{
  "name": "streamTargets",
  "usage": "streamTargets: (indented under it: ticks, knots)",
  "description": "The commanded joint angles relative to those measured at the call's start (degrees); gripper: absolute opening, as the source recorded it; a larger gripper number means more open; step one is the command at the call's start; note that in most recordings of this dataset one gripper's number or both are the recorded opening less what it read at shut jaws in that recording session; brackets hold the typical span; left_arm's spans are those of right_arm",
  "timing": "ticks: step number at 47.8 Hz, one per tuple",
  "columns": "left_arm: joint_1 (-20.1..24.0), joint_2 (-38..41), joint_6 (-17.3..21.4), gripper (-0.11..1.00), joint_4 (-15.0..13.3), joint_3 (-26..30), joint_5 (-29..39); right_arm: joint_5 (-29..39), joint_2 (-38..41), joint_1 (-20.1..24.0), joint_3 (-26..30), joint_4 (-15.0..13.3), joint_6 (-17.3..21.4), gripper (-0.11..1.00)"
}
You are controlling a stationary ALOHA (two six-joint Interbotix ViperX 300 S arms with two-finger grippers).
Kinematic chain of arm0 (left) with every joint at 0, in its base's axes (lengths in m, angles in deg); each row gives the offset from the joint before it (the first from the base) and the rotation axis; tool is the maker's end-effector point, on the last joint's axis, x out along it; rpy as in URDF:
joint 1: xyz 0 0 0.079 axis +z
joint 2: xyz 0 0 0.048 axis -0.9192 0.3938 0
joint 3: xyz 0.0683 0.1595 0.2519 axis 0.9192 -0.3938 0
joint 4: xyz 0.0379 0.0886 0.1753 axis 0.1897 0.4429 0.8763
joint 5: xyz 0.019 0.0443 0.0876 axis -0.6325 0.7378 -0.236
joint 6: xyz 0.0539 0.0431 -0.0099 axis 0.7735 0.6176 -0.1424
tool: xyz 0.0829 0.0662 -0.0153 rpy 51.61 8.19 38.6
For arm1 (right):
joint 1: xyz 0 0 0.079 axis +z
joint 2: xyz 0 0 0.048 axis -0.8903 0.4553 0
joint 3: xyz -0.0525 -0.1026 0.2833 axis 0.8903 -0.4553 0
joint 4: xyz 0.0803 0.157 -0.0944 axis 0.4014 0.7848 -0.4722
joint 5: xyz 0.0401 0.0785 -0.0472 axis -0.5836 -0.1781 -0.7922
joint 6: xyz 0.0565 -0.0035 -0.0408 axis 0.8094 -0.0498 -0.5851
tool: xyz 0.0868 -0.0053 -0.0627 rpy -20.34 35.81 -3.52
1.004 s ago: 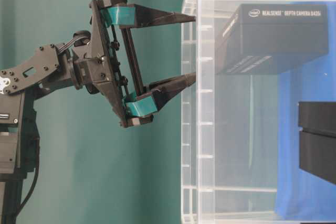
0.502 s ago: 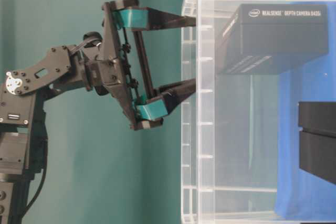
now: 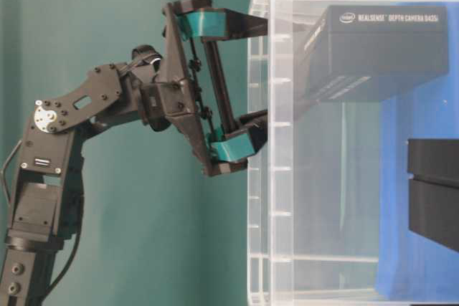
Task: Take the box out of the case with the left arm.
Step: 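Lower the left gripper around the right black box and close it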
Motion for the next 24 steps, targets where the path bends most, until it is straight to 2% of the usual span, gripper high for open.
streamTargets:
  ticks: [1,24]
  knots:
    - [0.0,-1.05,-0.26,0.97,0.18,-0.35,-1.41,-0.26,-0.18,0.09,0.62,0.09,0.0,-0.01]
    - [0.0,1.67,-0.09,0.97,0.0,-0.53,-3.96,-0.35,-0.18,0.09,0.53,0.09,0.0,-0.01]
